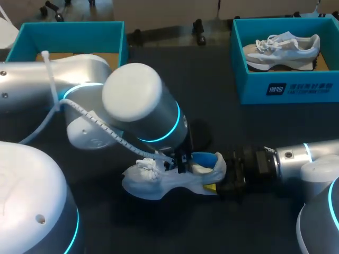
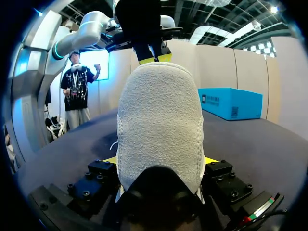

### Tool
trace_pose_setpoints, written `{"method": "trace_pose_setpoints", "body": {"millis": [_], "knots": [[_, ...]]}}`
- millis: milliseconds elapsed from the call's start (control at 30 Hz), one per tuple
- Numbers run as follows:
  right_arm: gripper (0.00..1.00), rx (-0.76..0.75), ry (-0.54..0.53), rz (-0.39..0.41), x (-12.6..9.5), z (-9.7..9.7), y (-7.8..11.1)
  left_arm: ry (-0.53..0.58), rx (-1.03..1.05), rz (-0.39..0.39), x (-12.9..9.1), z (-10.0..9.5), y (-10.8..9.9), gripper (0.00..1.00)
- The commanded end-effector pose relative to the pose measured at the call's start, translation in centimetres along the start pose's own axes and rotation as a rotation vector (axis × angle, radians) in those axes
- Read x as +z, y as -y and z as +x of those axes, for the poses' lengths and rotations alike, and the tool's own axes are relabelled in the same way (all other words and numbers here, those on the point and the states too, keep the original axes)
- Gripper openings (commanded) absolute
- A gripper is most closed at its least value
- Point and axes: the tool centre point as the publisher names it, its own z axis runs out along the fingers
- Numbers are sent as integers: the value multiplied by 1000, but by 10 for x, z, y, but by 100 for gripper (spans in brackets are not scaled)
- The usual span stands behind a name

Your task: Take the shoe out of the shoebox, open the shoe tongue, remove and reinsert the insole, then place the shoe into the shoebox

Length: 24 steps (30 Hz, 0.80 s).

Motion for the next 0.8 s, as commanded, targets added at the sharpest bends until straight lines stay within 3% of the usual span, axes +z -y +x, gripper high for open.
{"method": "trace_pose_setpoints", "body": {"millis": [33, 667, 700, 733, 800], "knots": [[0, 0, 0, 5, 0, 1, -1, 1, -30, 90, -5, -3, -9, 0], [0, 0, 0, 5, 0, 1, -1, 13, -62, 108, -9, 0, 12, 0], [0, 0, 0, 5, 0, 1, -1, 14, -57, 107, -9, 1, 12, 3], [0, 0, 0, 5, 0, 1, -1, 13, -51, 107, -9, 2, 13, 13], [0, 0, 0, 5, 0, 1, -1, 14, -37, 106, -10, 2, 15, 18]]}}
